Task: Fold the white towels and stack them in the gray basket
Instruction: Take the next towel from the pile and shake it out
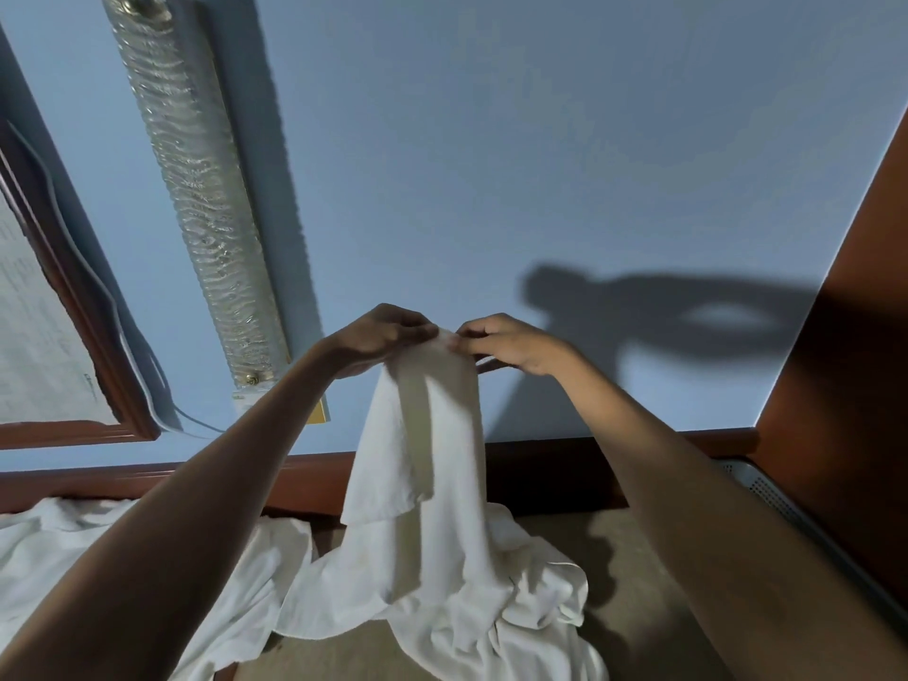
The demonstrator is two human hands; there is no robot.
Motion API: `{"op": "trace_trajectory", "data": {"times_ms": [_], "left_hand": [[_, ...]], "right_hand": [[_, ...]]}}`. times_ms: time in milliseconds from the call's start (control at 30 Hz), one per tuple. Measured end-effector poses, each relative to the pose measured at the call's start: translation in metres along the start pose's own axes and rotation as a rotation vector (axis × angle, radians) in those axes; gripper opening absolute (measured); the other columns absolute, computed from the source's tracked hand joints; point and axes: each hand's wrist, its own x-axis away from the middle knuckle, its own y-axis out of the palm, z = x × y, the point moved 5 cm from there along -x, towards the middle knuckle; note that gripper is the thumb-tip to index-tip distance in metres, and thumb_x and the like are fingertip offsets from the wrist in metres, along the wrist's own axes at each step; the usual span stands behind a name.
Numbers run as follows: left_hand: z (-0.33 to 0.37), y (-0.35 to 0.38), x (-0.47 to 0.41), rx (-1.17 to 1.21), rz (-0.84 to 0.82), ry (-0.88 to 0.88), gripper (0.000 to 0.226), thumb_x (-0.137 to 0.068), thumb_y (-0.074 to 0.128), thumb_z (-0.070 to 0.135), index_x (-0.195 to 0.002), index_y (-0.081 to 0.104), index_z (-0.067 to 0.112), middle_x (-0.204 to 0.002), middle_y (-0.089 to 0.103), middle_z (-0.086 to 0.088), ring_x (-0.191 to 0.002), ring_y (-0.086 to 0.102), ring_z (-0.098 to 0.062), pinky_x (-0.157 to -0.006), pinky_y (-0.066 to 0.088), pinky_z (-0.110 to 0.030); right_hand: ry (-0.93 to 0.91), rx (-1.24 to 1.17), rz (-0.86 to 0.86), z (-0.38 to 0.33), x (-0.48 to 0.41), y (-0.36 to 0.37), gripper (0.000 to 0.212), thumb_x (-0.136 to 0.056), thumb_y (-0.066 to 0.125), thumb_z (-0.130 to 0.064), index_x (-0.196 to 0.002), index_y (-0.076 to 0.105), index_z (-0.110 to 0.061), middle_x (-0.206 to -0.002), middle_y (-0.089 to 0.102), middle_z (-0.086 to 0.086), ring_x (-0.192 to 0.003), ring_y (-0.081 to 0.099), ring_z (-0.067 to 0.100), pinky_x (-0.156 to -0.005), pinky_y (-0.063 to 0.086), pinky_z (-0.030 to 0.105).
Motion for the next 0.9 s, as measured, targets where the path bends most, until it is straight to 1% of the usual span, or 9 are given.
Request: {"op": "trace_trajectory", "data": {"times_ms": [67, 167, 233, 367, 467, 600, 667, 767, 900], "left_hand": [[-0.005, -0.003, 0.002, -0.035, 0.073, 0.015, 0.026, -0.101, 0.065, 0.019, -0.094, 0.073, -0.005, -0.077, 0.066, -0.003, -0.070, 0.058, -0.012, -0.062, 0.045, -0.022], [-0.012, 0.000, 0.004, -0.163, 0.152, 0.054, 0.021, -0.101, 0.065, 0.021, -0.086, 0.075, 0.010, -0.065, 0.062, 0.014, -0.059, 0.052, -0.002, -0.056, 0.040, -0.014], [-0.016, 0.004, 0.003, -0.280, 0.198, 0.058, 0.025, -0.101, 0.064, 0.023, -0.078, 0.074, 0.021, -0.059, 0.059, 0.019, -0.054, 0.047, 0.001, -0.053, 0.036, -0.012], [-0.028, 0.002, 0.000, -0.474, 0.256, 0.022, 0.028, -0.097, 0.059, 0.020, -0.073, 0.071, 0.013, -0.058, 0.056, 0.009, -0.051, 0.040, -0.006, -0.051, 0.032, -0.019], [-0.040, -0.006, 0.003, -0.549, 0.252, -0.027, 0.024, -0.096, 0.057, 0.012, -0.080, 0.073, 0.007, -0.067, 0.065, -0.003, -0.058, 0.046, -0.013, -0.056, 0.035, -0.027], [-0.054, -0.020, 0.007, -0.604, 0.275, -0.101, 0.023, -0.095, 0.054, 0.007, -0.083, 0.071, -0.002, -0.075, 0.066, -0.018, -0.065, 0.048, -0.020, -0.057, 0.035, -0.030], [-0.059, -0.027, 0.009, -0.596, 0.314, -0.136, 0.023, -0.095, 0.056, 0.006, -0.081, 0.070, -0.004, -0.069, 0.060, -0.015, -0.065, 0.046, -0.021, -0.058, 0.033, -0.030], [-0.060, -0.037, 0.013, -0.532, 0.392, -0.168, 0.020, -0.095, 0.064, 0.009, -0.086, 0.074, -0.005, -0.072, 0.060, -0.013, -0.070, 0.049, -0.021, -0.058, 0.034, -0.028], [-0.049, -0.048, 0.018, -0.439, 0.484, -0.167, 0.010, -0.093, 0.073, 0.019, -0.090, 0.079, 0.012, -0.074, 0.067, -0.008, -0.063, 0.053, -0.013, -0.046, 0.037, -0.013]], "right_hand": [[-0.045, -0.055, 0.096, 0.000, 0.000, -0.013, 0.021, -0.097, 0.068, -0.034, -0.089, 0.069, -0.015, -0.083, 0.065, -0.004, -0.084, 0.061, 0.011, -0.084, 0.052, 0.028], [-0.082, -0.081, 0.275, 0.001, -0.003, -0.032, 0.027, -0.094, 0.071, -0.037, -0.076, 0.065, -0.017, -0.079, 0.056, 0.006, -0.078, 0.052, 0.018, -0.076, 0.044, 0.033], [-0.071, -0.060, 0.411, 0.001, -0.004, -0.041, 0.031, -0.087, 0.073, -0.043, -0.070, 0.062, -0.019, -0.074, 0.047, 0.007, -0.071, 0.043, 0.017, -0.069, 0.035, 0.030], [-0.082, -0.034, 0.670, 0.005, 0.002, -0.063, 0.037, -0.095, 0.070, -0.023, -0.064, 0.051, -0.016, -0.060, 0.035, -0.005, -0.055, 0.029, 0.009, -0.053, 0.025, 0.027], [-0.029, -0.013, 0.812, 0.022, 0.008, -0.085, 0.047, -0.095, 0.069, -0.025, -0.057, 0.043, -0.019, -0.053, 0.033, -0.007, -0.054, 0.030, 0.011, -0.055, 0.027, 0.029], [0.055, -0.006, 0.932, 0.043, 0.021, -0.107, 0.044, -0.095, 0.068, -0.028, -0.058, 0.046, -0.019, -0.056, 0.040, -0.004, -0.064, 0.039, 0.019, -0.066, 0.033, 0.030], [0.086, 0.011, 0.973, 0.049, 0.029, -0.113, 0.046, -0.096, 0.067, -0.028, -0.057, 0.045, -0.019, -0.056, 0.042, -0.003, -0.069, 0.042, 0.021, -0.067, 0.033, 0.029], [0.140, 0.050, 1.014, 0.055, 0.036, -0.119, 0.045, -0.097, 0.066, -0.029, -0.059, 0.047, -0.015, -0.060, 0.045, 0.000, -0.074, 0.047, 0.021, -0.067, 0.034, 0.028], [0.141, 0.054, 1.020, 0.057, 0.036, -0.121, 0.034, -0.096, 0.066, -0.033, -0.071, 0.059, -0.010, -0.069, 0.054, 0.007, -0.073, 0.054, 0.023, -0.067, 0.043, 0.035]]}}
